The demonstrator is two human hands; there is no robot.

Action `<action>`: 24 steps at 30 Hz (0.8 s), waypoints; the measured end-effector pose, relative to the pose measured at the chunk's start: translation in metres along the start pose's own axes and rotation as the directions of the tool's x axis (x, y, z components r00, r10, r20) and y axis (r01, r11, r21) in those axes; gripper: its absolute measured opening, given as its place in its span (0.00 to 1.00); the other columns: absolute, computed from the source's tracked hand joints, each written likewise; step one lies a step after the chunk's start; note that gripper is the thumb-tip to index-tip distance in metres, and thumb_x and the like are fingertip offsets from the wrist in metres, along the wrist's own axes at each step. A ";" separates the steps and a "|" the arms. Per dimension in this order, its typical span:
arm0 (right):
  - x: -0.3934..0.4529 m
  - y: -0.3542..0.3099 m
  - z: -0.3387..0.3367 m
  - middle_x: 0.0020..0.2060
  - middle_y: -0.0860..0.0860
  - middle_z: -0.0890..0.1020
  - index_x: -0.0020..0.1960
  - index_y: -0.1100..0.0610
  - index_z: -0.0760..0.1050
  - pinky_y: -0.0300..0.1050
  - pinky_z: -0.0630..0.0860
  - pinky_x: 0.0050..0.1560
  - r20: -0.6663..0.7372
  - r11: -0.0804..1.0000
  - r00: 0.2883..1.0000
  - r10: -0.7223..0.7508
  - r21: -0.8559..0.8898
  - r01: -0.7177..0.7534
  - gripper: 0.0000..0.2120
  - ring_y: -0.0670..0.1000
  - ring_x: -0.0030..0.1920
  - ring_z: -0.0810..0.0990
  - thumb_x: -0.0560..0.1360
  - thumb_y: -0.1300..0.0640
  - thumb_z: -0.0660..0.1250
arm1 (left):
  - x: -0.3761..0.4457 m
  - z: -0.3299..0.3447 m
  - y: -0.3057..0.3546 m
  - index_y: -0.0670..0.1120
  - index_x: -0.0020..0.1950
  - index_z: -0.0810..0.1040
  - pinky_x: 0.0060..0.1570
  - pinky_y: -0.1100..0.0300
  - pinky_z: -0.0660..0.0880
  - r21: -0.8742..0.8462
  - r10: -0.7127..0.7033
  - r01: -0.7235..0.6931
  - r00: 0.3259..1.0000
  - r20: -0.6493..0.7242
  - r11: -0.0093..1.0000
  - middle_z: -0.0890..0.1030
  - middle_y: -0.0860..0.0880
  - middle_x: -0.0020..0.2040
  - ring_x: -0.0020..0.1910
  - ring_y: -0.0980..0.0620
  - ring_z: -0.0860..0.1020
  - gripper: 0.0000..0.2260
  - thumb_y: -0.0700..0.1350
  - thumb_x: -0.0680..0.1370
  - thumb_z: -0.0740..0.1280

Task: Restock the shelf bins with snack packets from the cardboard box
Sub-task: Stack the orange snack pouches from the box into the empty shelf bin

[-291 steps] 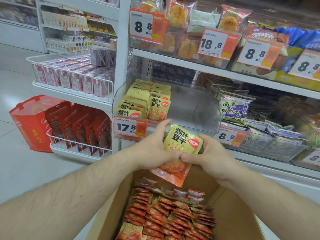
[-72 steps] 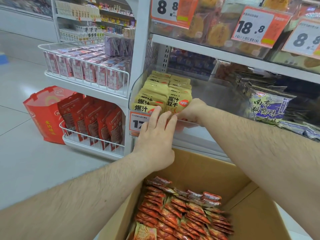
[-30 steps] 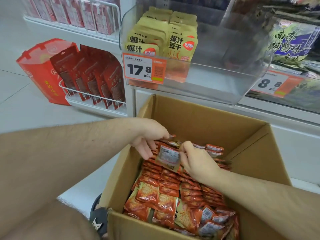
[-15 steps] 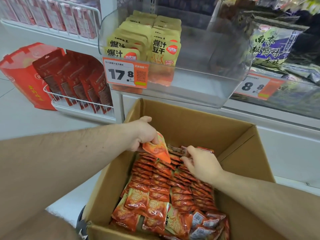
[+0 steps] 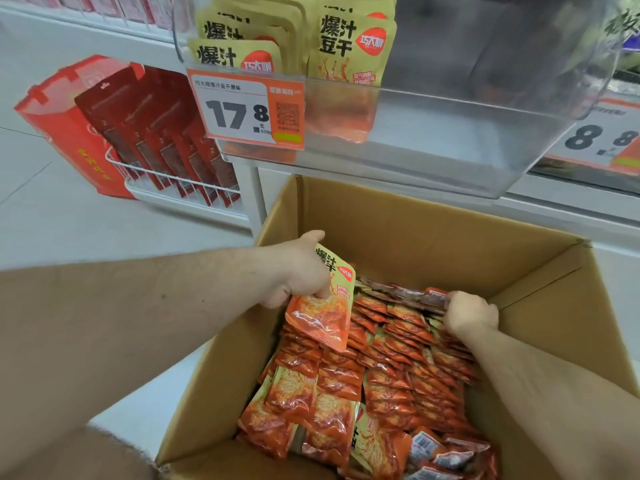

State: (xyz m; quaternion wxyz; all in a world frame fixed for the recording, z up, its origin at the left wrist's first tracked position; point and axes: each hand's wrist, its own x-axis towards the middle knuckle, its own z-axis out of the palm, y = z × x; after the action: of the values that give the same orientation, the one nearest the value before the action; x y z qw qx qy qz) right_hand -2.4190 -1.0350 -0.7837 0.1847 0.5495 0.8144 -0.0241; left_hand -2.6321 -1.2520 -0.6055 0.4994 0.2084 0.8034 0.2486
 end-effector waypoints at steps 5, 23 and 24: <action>-0.027 -0.005 -0.019 0.54 0.57 0.79 0.55 0.56 0.71 0.50 0.74 0.51 -0.101 0.963 0.984 -0.149 0.210 0.167 0.08 0.61 0.53 0.78 0.76 0.58 0.60 | -0.003 -0.002 0.001 0.61 0.79 0.54 0.54 0.45 0.80 -0.042 0.014 -0.012 0.999 0.037 0.999 0.71 0.39 0.68 0.55 0.39 0.78 0.42 0.29 0.75 0.66; -0.236 -0.040 -0.164 0.65 0.50 0.78 0.51 0.49 0.67 0.55 0.66 0.71 -0.774 0.483 0.377 -0.509 0.106 0.869 0.09 0.49 0.60 0.76 0.72 0.57 0.60 | -0.100 -0.009 0.031 0.50 0.71 0.71 0.40 0.53 0.80 -0.641 0.327 -0.209 0.943 0.069 0.739 0.82 0.41 0.57 0.47 0.43 0.83 0.17 0.45 0.82 0.63; -0.240 -0.040 -0.169 0.65 0.50 0.78 0.50 0.49 0.68 0.55 0.68 0.69 -0.776 0.496 0.372 -0.510 0.088 0.864 0.08 0.50 0.58 0.76 0.71 0.56 0.61 | -0.102 -0.008 0.031 0.54 0.72 0.67 0.39 0.54 0.79 -0.621 0.355 -0.277 0.935 0.003 0.733 0.81 0.42 0.58 0.47 0.43 0.82 0.23 0.39 0.80 0.65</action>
State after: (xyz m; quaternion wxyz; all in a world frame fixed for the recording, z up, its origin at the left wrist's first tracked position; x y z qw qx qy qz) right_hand -2.4229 -1.2221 -0.5546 -0.2902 0.1343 0.9412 -0.1090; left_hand -2.5943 -1.2888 -0.5123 0.5379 0.1838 0.6000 0.5630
